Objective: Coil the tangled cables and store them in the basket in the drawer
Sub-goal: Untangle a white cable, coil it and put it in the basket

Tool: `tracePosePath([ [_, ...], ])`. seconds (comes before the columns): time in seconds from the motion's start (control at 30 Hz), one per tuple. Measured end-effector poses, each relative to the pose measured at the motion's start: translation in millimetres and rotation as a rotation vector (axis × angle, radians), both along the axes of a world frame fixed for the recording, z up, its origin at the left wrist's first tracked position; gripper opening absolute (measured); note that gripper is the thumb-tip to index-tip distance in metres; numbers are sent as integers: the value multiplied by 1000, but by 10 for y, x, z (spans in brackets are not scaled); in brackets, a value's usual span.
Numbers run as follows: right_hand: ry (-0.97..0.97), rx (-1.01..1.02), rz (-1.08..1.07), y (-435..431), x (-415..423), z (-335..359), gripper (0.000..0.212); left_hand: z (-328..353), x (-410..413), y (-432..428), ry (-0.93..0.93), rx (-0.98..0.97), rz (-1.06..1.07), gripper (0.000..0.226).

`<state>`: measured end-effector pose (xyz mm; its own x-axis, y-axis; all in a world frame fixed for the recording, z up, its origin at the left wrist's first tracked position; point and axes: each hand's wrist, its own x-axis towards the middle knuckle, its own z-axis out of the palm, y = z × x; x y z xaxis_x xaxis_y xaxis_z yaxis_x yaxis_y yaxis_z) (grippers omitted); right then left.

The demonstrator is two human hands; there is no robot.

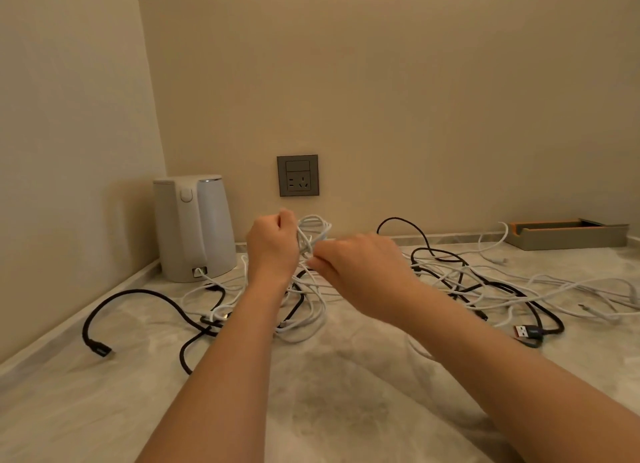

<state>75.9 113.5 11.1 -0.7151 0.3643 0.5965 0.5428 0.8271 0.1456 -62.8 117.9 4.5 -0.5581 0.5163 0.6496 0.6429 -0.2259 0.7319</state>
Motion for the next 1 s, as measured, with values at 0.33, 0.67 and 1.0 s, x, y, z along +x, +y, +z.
tracePosePath([
  [0.33, 181, -59, 17, 373, 287, 66, 31, -22, 179, 39, 162, -306, -515, 53],
  [0.67, 302, -627, 318, 606, 395, 87, 35, 44, 278, -29, 100, -475, -712, 53],
  [1.0, 650, -1123, 628, 461, 245, 50, 37, 29, 310, -57, -632, -306, -1312, 41],
])
